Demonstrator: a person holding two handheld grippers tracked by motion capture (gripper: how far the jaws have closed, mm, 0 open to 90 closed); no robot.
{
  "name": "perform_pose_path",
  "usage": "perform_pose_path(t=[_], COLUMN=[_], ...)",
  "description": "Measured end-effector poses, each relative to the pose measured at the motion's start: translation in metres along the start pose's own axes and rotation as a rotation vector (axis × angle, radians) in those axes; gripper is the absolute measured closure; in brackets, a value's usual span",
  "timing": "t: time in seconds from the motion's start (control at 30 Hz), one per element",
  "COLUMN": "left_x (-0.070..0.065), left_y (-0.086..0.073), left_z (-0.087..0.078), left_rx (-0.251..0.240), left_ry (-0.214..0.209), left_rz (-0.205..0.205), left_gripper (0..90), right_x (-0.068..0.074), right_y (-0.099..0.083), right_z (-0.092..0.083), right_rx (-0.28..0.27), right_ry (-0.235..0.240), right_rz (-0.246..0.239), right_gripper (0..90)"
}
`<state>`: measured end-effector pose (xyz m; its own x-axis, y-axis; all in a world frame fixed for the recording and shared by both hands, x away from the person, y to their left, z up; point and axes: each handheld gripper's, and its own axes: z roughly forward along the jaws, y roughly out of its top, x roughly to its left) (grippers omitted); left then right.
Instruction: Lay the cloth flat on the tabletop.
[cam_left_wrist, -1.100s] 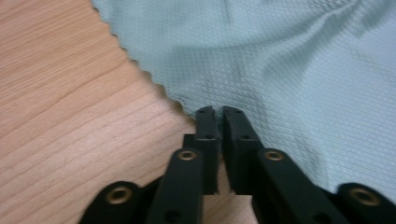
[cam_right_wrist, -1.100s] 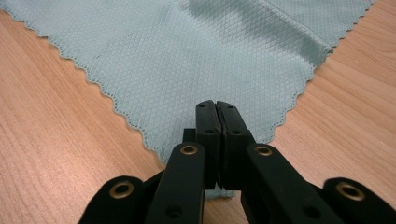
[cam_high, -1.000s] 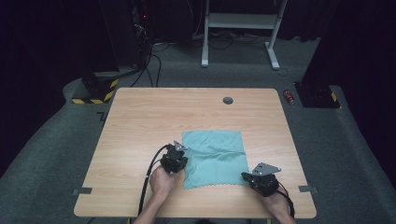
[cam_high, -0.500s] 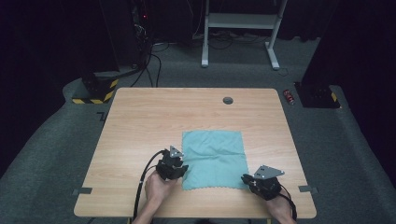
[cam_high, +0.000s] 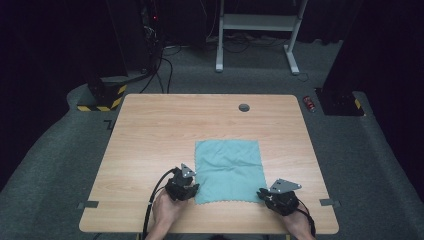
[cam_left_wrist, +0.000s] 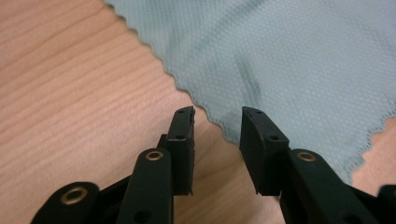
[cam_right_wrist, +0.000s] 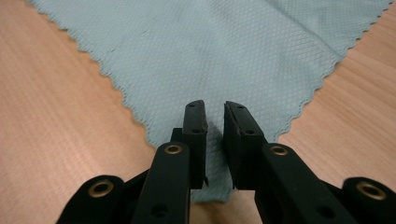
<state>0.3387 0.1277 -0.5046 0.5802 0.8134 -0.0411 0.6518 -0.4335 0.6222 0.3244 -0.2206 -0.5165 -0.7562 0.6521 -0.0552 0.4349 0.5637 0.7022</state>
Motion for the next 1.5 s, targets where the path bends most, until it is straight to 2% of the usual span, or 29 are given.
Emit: perform_pose_path(t=[0.03, 0.1, 0.2, 0.27, 0.4, 0.5, 0.57, 0.7, 0.83, 0.87, 0.9, 0.97, 1.07, 1.1, 1.2, 1.27, 1.3, 1.4, 1.5], left_x=[-0.001, -0.012, -0.027, -0.032, -0.031, -0.028, -0.027, -0.024, -0.020, -0.021, -0.024, -0.029, -0.036, -0.038, -0.037, -0.035, -0.034, -0.034, -0.034], left_y=[-0.001, -0.002, -0.001, -0.001, -0.004, -0.009, -0.011, -0.014, -0.021, -0.022, -0.022, -0.020, -0.016, -0.016, -0.015, -0.017, -0.017, -0.016, -0.016], left_z=[-0.002, -0.009, -0.011, -0.008, 0.001, 0.000, -0.001, -0.006, -0.013, -0.015, -0.017, -0.017, -0.011, -0.007, -0.006, -0.005, -0.005, -0.005, -0.005], left_rx=[-0.016, -0.055, -0.052, -0.044, -0.009, -0.024, -0.025, -0.004, 0.001, -0.017, -0.024, -0.031, -0.020, -0.004, -0.015, -0.027, -0.026, -0.021, -0.021], left_ry=[-0.016, -0.053, -0.087, -0.096, -0.116, -0.106, -0.119, -0.134, -0.151, -0.162, -0.173, -0.168, -0.148, -0.141, -0.130, -0.141, -0.146, -0.124, -0.120], left_rz=[0.000, 0.030, 0.095, 0.107, 0.097, 0.103, 0.088, 0.101, 0.081, 0.090, 0.093, 0.110, 0.144, 0.153, 0.148, 0.133, 0.125, 0.141, 0.144], left_gripper=[63.4, 62.6, 62.5, 62.6, 70.1, 81.3, 88.9, 90.0, 90.0, 89.8, 82.4, 73.6, 71.1, 72.1, 77.8, 80.5, 81.6, 86.0, 89.9], right_x=[0.001, 0.001, 0.002, 0.004, 0.009, 0.010, 0.012, 0.015, 0.017, 0.018, 0.019, 0.020, 0.026, 0.029, 0.039, 0.043, 0.045, 0.051, 0.053], right_y=[0.000, 0.001, 0.002, 0.001, -0.002, -0.004, -0.004, -0.005, -0.006, -0.005, -0.004, 0.001, 0.013, 0.017, 0.026, 0.030, 0.032, 0.036, 0.038], right_z=[-0.001, -0.002, -0.004, -0.004, -0.001, -0.002, -0.002, -0.004, -0.008, -0.008, -0.010, -0.011, -0.007, -0.004, 0.009, 0.021, 0.025, 0.035, 0.036], right_rx=[0.008, -0.005, -0.017, -0.018, -0.016, -0.017, -0.019, -0.011, 0.005, 0.004, -0.005, -0.032, -0.058, -0.058, -0.048, -0.037, -0.031, -0.021, -0.013], right_ry=[-0.003, -0.005, 0.007, 0.017, 0.028, 0.030, 0.027, 0.041, 0.054, 0.051, 0.043, 0.040, 0.064, 0.076, 0.110, 0.129, 0.135, 0.143, 0.142], right_rz=[-0.005, -0.005, -0.002, -0.007, -0.017, -0.025, -0.034, -0.042, -0.049, -0.053, -0.048, -0.031, -0.046, -0.057, -0.081, -0.086, -0.090, -0.099, -0.124], right_gripper=[75.4, 73.6, 72.4, 72.5, 77.7, 82.5, 87.1, 89.4, 88.8, 85.4, 79.1, 76.1, 76.0, 76.2, 77.0, 77.9, 78.6, 81.4, 88.0])
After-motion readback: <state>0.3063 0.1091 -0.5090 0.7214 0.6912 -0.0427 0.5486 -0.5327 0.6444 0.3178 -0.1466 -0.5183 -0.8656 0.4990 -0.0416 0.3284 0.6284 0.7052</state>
